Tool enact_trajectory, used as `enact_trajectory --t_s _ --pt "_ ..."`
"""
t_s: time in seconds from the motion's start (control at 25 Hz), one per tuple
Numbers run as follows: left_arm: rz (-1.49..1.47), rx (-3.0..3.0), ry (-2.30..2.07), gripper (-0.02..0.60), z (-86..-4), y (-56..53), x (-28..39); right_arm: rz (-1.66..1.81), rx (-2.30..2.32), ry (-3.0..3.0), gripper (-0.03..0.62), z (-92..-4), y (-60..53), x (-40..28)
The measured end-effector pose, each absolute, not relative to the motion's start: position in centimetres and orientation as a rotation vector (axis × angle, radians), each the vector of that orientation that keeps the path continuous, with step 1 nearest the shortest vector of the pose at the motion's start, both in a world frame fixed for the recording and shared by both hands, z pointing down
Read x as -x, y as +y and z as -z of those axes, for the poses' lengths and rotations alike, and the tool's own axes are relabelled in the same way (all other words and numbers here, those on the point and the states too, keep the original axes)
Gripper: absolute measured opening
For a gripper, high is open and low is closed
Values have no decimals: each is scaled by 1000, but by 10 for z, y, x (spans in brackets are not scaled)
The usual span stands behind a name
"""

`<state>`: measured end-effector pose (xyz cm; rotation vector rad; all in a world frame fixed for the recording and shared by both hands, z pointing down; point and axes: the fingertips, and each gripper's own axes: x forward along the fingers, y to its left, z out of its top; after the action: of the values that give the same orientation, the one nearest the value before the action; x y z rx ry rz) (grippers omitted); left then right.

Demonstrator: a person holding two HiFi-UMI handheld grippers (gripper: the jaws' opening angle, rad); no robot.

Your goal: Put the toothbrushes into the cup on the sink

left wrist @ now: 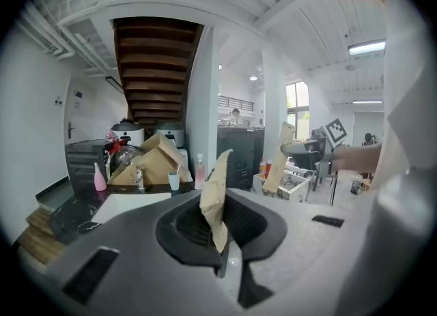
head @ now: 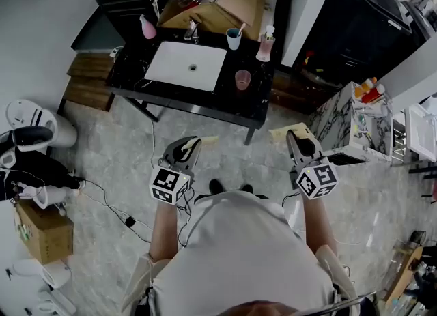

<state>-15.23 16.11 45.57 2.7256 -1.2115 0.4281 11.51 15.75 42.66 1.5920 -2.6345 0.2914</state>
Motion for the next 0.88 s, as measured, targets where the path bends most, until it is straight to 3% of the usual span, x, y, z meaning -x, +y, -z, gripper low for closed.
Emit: enact_trajectory --t_s 0.88 --pt "-412 -2763 -1084 35 -467 123 186 -296 -1711 -2528 75 -425 141 -93"
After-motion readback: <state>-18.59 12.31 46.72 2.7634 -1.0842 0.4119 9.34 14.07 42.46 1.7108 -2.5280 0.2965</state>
